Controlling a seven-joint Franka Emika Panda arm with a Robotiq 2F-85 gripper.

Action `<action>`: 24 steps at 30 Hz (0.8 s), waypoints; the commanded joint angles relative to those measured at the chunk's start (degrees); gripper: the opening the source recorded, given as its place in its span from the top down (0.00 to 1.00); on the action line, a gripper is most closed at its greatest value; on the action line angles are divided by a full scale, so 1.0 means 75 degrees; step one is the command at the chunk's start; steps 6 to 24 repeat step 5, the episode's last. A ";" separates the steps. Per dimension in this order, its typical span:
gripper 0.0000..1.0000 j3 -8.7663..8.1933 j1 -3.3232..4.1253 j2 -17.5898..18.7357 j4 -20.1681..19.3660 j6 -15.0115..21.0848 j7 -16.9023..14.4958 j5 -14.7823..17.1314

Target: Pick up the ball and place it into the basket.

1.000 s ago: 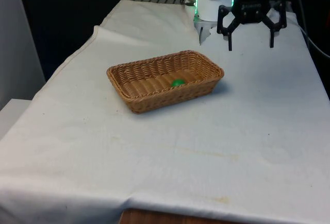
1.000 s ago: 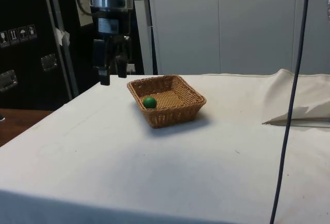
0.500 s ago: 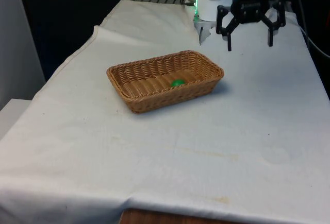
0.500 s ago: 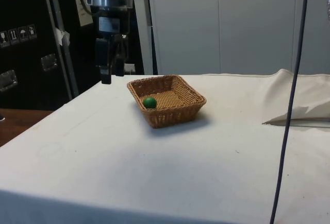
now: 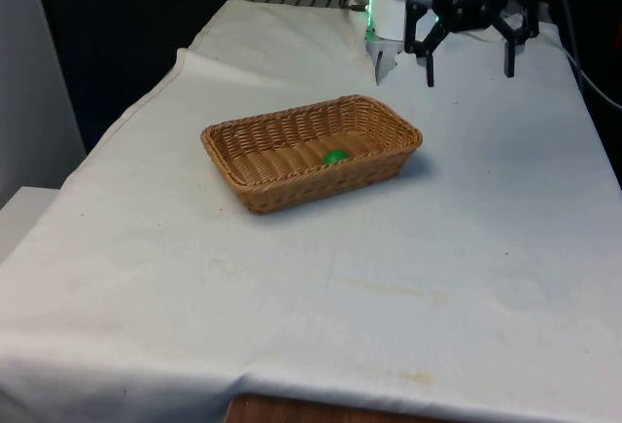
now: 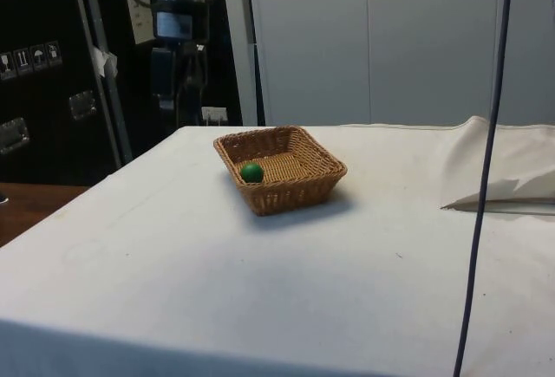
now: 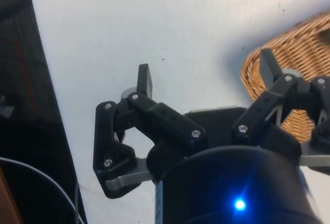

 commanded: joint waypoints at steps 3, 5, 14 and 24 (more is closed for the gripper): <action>0.00 -0.0069 0.0008 0.0031 0.0061 -0.0084 0.0099 -0.0076; 0.00 -0.0046 -0.0008 0.0000 0.0008 0.0000 0.0023 0.0000; 0.00 -0.0046 -0.0008 0.0000 0.0008 0.0000 0.0023 0.0000; 0.00 -0.0046 -0.0008 0.0000 0.0008 0.0000 0.0023 0.0000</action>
